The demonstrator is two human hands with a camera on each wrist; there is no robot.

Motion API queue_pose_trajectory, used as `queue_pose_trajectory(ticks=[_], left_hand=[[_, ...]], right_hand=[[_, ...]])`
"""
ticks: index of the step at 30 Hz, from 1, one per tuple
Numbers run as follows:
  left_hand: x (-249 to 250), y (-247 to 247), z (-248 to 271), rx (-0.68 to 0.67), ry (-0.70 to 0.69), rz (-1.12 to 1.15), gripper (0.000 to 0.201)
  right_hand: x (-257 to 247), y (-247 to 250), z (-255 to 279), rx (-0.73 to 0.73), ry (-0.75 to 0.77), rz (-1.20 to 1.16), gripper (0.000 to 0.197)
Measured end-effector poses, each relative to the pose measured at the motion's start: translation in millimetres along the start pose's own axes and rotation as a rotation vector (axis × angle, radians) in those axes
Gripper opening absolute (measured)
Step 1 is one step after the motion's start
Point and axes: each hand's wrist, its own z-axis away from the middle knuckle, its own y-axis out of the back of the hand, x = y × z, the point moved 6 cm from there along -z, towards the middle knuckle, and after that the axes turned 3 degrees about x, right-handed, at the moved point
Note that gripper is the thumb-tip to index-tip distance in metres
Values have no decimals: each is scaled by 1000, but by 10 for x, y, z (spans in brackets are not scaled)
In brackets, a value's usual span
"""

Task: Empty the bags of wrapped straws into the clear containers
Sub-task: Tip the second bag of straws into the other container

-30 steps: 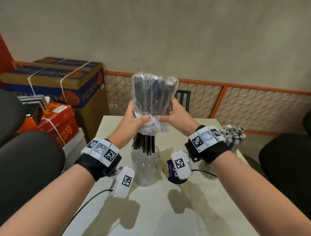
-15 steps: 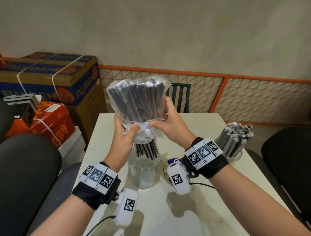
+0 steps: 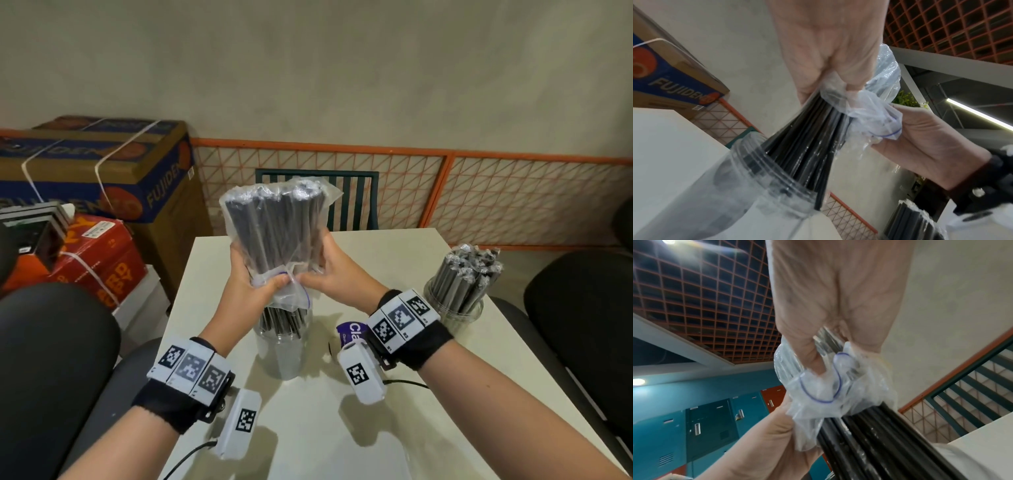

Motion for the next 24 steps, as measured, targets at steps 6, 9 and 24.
queue_pose_trajectory(ticks=[6,9,24], left_hand=[[-8,-22,18,92,-47,20,77],[40,33,-2,164,-56,23,73],[-353,-70,151,-84,169,-10,79]], right_hand=[[0,47,-49,117,9,-1,68],[-53,23,-107,178,36,-47,61],[437,-107,79,191,-119,-35,59]])
